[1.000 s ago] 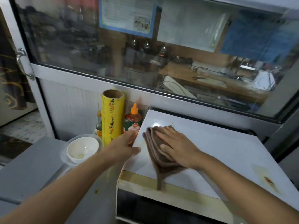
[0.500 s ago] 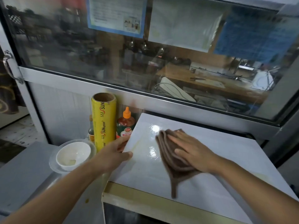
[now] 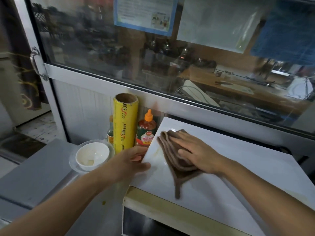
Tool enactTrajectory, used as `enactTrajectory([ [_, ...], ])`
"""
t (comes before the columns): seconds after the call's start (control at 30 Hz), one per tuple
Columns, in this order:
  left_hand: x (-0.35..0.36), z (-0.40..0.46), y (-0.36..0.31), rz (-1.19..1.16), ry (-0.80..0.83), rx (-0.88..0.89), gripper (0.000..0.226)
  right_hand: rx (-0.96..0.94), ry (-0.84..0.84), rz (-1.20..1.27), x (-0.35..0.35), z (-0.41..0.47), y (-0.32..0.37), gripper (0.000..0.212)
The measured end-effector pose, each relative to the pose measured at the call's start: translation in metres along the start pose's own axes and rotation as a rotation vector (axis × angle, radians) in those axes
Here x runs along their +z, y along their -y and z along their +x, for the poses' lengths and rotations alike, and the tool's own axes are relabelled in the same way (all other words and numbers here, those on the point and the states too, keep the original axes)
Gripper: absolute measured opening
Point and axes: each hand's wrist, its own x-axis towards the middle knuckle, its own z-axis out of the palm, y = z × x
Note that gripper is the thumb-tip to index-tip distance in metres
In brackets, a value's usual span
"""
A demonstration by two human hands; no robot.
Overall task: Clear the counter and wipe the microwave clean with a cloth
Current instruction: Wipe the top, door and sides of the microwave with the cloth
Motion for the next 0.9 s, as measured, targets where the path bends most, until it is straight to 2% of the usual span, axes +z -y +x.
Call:
enactTrajectory([
  [0.13,-0.009,-0.017,0.015,-0.092,0.125,0.004,0.039,0.188,-0.045,0.04,-0.002,0.049,-0.015,0.049],
  [0.3,-0.006,-0.03,0.017,-0.086,0.167,0.053,0.062,0.266,-0.008,-0.089,0.007,0.093,-0.012,0.046],
  [0.4,-0.007,-0.044,0.019,-0.075,0.19,0.035,0.07,0.213,0.039,-0.135,0.014,0.079,0.005,0.046],
  [0.5,-0.008,-0.058,0.021,-0.019,0.203,-0.001,0.067,0.12,0.033,-0.117,0.017,0.056,0.036,0.045],
  [0.67,-0.011,-0.077,0.026,0.044,0.193,-0.078,0.076,0.085,0.074,-0.092,0.019,0.015,0.092,0.045],
  [0.83,-0.014,-0.087,0.033,0.0,0.09,-0.102,0.068,0.079,0.114,-0.136,0.026,-0.024,0.142,0.059],
  [0.9,-0.013,-0.088,0.032,0.004,0.06,-0.108,0.073,0.068,0.101,-0.213,0.029,-0.04,0.155,0.061],
])
